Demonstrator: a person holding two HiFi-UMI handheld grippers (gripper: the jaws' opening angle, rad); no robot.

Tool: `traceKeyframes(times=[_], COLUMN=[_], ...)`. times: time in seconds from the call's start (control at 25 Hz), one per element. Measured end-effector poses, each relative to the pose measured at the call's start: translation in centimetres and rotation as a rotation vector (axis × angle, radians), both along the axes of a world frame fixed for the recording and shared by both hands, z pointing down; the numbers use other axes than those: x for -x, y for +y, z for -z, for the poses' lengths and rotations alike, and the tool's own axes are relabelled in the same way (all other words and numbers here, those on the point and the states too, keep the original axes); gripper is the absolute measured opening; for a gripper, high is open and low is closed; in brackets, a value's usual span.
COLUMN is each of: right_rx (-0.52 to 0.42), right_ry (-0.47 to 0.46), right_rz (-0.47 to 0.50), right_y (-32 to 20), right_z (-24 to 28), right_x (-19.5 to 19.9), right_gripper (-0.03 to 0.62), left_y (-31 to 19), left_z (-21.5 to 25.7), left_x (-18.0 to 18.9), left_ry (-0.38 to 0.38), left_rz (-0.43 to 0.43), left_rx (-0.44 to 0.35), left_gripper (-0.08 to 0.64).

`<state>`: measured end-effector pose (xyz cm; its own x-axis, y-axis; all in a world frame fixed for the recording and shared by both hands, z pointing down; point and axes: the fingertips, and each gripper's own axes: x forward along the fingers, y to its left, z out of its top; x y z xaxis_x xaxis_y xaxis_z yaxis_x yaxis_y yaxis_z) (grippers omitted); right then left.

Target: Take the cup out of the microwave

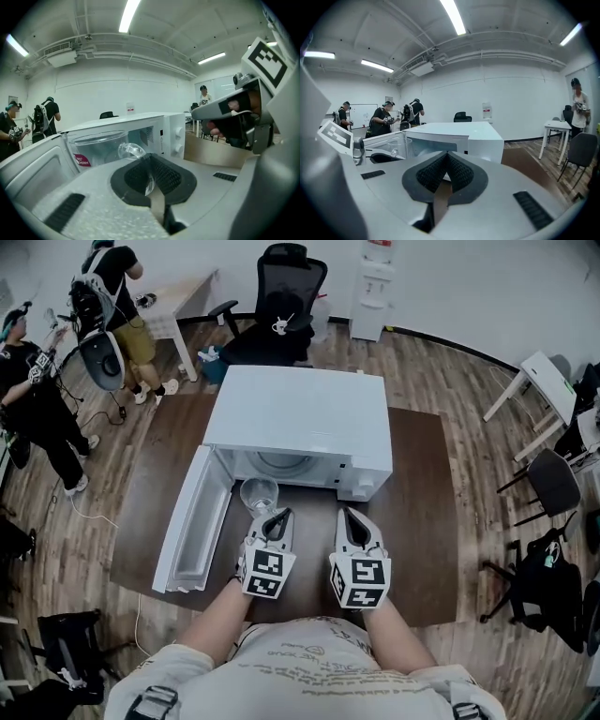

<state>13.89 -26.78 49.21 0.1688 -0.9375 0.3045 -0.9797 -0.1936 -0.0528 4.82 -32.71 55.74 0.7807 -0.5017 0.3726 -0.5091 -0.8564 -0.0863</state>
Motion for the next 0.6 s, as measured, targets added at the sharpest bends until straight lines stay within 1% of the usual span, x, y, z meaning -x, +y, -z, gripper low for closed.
traceKeyframes(times=[0.12,0.24,0.6], right_rx=[-0.035,-0.052,-0.057], right_ry=[-0.012,-0.017,-0.038], right_rz=[0.049,0.083,0.179], right_y=[-0.2,0.2,0.4], right_z=[0.7,1.1,1.4], right_x=[0.6,0.9,2.8], right_gripper=[0.014,0.014,0.012], left_y=[1.0,1.9,3.4], left_z=[1.7,3.4,5.0], left_x=[-0.1,-0.3,1.1], left_ry=[0.014,0.031,0.039], left_rz=[0.02,0.034,0.09], left_rx=[-0.02,-0.035,-0.04], left_gripper=[0.015,0.015,0.015])
